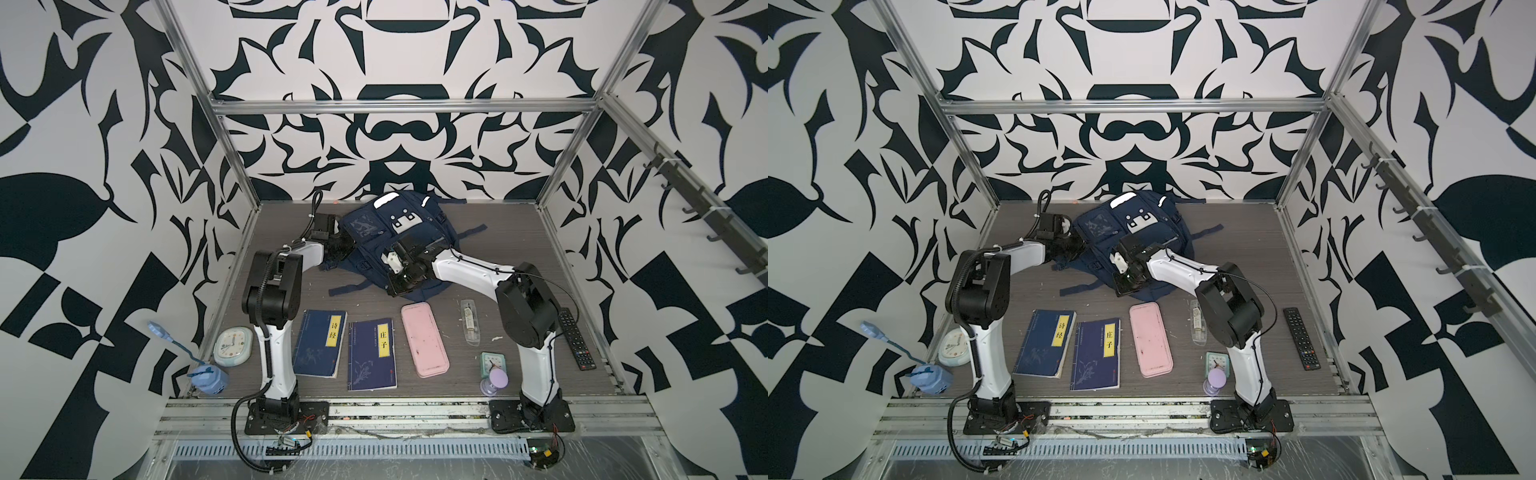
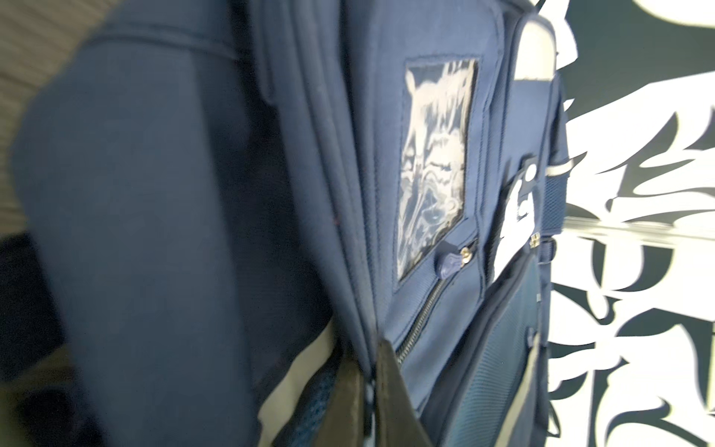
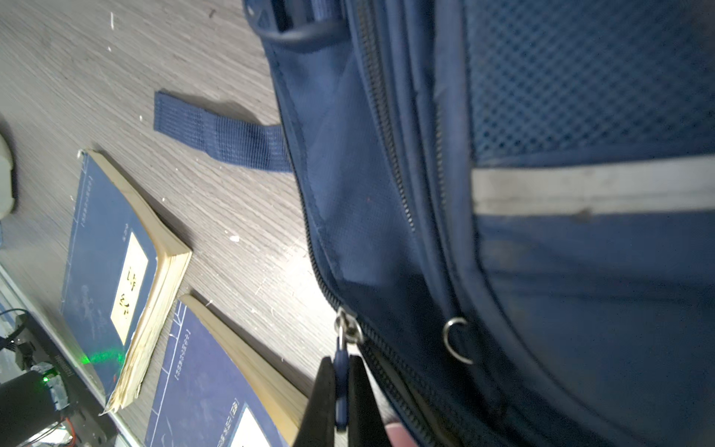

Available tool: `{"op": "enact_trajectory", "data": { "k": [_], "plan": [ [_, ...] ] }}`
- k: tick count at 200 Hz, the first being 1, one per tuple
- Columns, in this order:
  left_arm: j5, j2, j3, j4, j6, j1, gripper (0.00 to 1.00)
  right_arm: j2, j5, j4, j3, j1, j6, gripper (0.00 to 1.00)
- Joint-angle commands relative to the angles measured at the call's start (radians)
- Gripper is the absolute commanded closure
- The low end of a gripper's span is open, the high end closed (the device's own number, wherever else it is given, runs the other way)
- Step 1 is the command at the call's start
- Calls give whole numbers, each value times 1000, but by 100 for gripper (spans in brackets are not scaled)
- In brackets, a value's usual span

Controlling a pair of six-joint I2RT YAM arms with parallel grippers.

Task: Pack books, pencil case, and school supplies into a backpack
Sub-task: Unzip the student bag at the top-center of the table.

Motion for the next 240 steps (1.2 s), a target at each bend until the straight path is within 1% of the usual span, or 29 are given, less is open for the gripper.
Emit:
{"op": "enact_trajectory", "data": {
  "k": [1,23,42,101,174,202,240],
  "plan": [
    [49,-45,-18,96,-84,17,100,-28,16,-8,25,26,-4,100],
    [65,-37,-3,106,-100,19,100,-22,10,3,21,43,3,100],
    [62,-41,-22,130,-121,20,100,15,5,6,68,61,16,100],
    [55,-47,-44,152,-144,20,100,169,-5,-36,321,93,57,100],
    [46,-56,-56,157,-146,20,100,342,19,-6,554,91,149,100],
    [42,-65,-69,149,-139,25,100,364,29,55,582,73,204,100],
    [43,-83,-107,161,-139,57,100,357,12,205,536,32,283,100]
  ]
}}
